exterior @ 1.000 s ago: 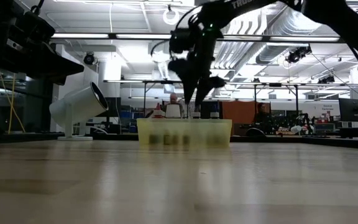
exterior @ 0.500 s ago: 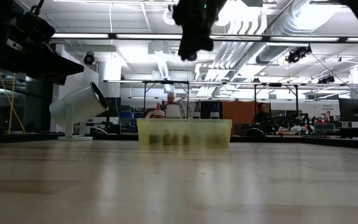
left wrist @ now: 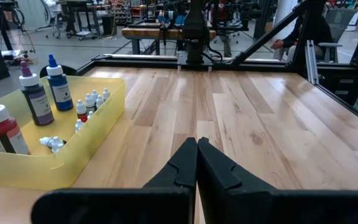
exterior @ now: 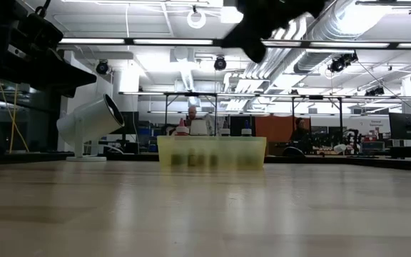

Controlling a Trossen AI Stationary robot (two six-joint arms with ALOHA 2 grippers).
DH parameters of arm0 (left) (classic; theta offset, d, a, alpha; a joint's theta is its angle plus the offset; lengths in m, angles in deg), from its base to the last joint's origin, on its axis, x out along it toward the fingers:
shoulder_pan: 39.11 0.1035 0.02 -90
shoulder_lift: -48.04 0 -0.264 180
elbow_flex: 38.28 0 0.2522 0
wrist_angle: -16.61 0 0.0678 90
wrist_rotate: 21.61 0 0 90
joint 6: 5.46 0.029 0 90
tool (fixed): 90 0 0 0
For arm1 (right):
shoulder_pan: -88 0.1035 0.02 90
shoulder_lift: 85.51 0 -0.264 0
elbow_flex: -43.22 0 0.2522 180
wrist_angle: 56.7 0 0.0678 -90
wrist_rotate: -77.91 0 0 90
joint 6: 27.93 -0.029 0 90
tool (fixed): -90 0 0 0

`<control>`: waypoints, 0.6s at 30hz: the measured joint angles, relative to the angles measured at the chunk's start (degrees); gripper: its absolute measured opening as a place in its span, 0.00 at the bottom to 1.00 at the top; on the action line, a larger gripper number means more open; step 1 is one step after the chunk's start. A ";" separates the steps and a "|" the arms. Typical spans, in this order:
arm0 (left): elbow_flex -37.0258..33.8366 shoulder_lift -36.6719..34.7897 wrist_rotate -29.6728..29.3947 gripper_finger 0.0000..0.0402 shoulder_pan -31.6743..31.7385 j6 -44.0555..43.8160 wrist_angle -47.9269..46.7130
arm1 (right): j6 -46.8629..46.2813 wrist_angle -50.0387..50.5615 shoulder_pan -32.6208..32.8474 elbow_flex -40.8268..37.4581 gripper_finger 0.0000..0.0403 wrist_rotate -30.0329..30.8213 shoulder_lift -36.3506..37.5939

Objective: Pick & Place food coloring
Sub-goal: Return to Home Position

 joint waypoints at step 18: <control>0.00 0.01 -0.01 0.00 0.00 -0.01 0.01 | -13.89 -37.90 5.25 -51.88 0.00 1.69 41.96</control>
